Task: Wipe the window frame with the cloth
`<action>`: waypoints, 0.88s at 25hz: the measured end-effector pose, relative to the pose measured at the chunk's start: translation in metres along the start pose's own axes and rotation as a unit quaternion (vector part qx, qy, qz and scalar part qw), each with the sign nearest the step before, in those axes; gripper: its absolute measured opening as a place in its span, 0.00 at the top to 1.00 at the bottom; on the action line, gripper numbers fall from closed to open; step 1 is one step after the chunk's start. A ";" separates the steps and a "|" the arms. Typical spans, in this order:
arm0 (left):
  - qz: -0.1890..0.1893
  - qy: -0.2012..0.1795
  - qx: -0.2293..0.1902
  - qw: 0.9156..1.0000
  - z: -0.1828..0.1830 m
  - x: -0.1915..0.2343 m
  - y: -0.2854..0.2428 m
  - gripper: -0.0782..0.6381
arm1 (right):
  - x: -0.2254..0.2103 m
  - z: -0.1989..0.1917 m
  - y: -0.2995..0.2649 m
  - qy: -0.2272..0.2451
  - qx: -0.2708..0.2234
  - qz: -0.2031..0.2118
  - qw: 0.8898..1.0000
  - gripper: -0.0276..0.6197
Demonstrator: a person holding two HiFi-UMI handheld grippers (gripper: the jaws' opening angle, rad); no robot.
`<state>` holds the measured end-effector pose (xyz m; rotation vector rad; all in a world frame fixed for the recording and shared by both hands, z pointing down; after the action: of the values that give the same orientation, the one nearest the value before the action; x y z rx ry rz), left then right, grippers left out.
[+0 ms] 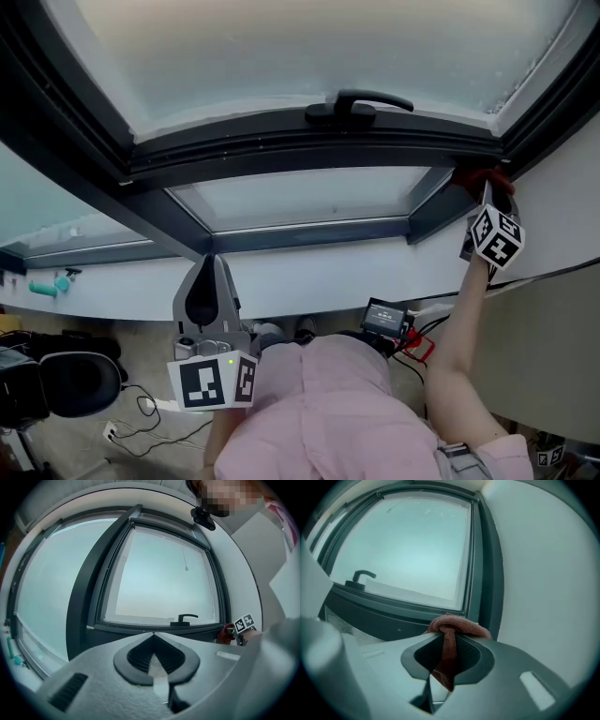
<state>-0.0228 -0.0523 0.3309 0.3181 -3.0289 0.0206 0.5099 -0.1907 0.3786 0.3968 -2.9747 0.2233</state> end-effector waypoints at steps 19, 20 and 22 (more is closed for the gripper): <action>-0.026 0.011 -0.008 1.000 0.013 0.052 0.047 0.90 | 0.190 0.072 0.207 -0.028 -0.118 0.193 0.974 0.85; -0.030 0.012 -0.008 0.999 0.014 0.055 0.052 0.90 | 0.199 0.069 0.215 -0.030 -0.115 0.195 0.974 0.85; -0.038 0.011 -0.007 0.999 0.015 0.062 0.062 0.90 | 0.217 0.066 0.232 -0.043 -0.109 0.207 0.971 0.85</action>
<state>-0.0975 -0.0043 0.3214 0.4290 -2.9907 -0.0038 0.2325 -0.0345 0.3166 -0.2498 -3.0893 -0.0865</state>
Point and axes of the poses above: the fingertips, and each gripper's own axes: y backward along the fingers, x to its left, z out of its top, the point moved 5 cm from there along y, backward along the fingers, and after that the axes turned 1 degree about y, right-handed, at the moved point
